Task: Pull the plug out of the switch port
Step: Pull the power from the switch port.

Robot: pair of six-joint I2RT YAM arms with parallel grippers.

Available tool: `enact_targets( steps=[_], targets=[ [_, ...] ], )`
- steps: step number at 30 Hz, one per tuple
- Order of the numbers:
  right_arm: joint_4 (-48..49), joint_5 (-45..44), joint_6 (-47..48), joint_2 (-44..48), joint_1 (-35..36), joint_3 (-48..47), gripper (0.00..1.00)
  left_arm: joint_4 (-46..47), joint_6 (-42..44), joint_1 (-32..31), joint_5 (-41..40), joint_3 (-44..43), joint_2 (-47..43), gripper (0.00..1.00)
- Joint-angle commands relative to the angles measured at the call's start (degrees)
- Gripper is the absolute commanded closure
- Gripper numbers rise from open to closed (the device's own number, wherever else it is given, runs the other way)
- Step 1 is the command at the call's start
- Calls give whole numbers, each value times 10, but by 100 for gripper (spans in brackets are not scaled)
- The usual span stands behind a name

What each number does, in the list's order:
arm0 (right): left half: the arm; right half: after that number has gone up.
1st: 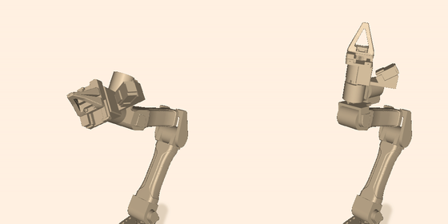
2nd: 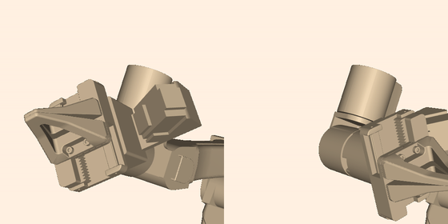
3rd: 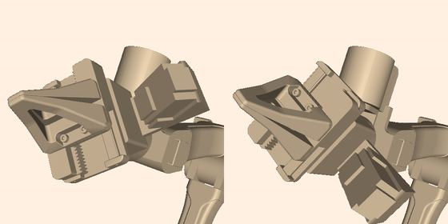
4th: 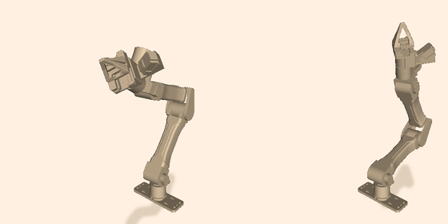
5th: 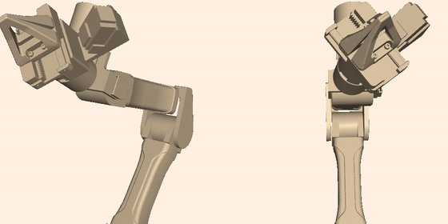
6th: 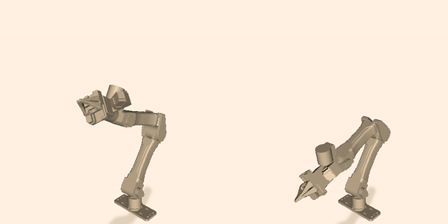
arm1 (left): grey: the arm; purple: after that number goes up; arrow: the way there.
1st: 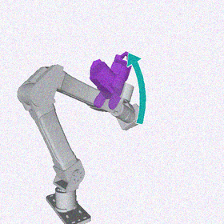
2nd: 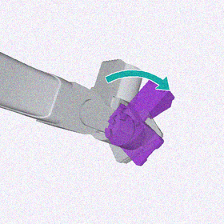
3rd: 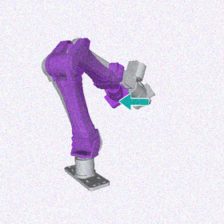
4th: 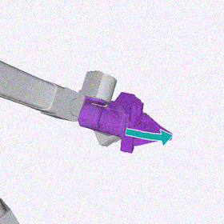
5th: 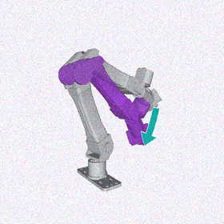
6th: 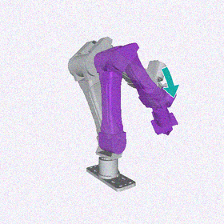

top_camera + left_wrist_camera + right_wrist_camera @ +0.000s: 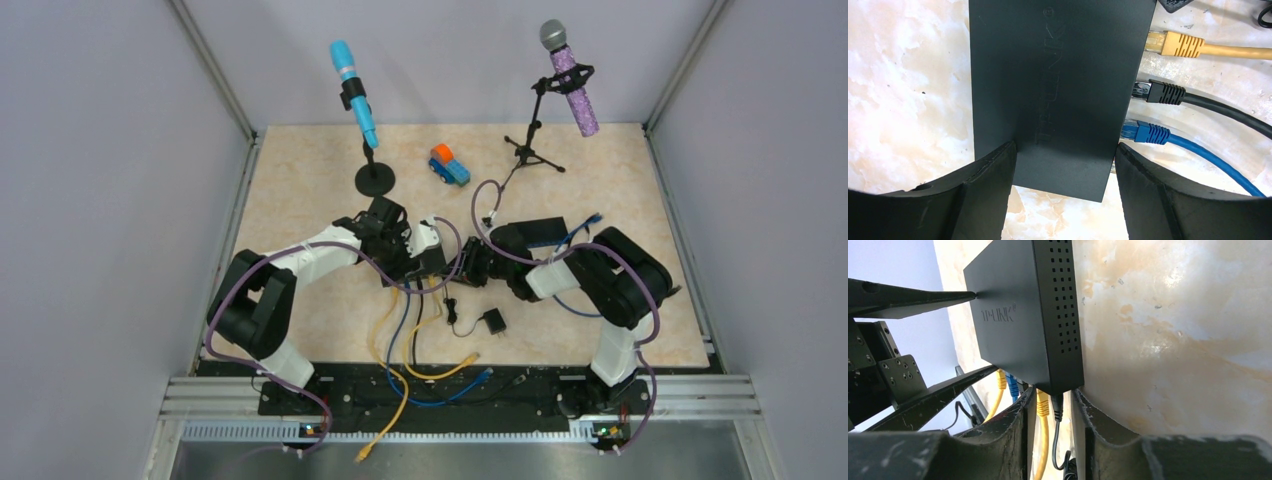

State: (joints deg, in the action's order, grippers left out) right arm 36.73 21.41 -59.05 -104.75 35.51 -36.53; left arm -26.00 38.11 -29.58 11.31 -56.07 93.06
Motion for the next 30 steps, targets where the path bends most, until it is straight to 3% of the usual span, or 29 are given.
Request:
enact_targets(
  steps=[1,7,23,30],
  targets=[
    [-36,1,39,2,-4,-14,66,-51,-8,5,3,17,40,26],
    [-31,8,43,5,-4,-5,65,-52,-8,5,3,16,40,26],
    [-40,-1,36,5,-5,-12,98,-48,-12,5,1,18,48,26],
    [-47,0,42,4,-5,-12,100,-46,-15,5,5,17,48,26]
  ],
)
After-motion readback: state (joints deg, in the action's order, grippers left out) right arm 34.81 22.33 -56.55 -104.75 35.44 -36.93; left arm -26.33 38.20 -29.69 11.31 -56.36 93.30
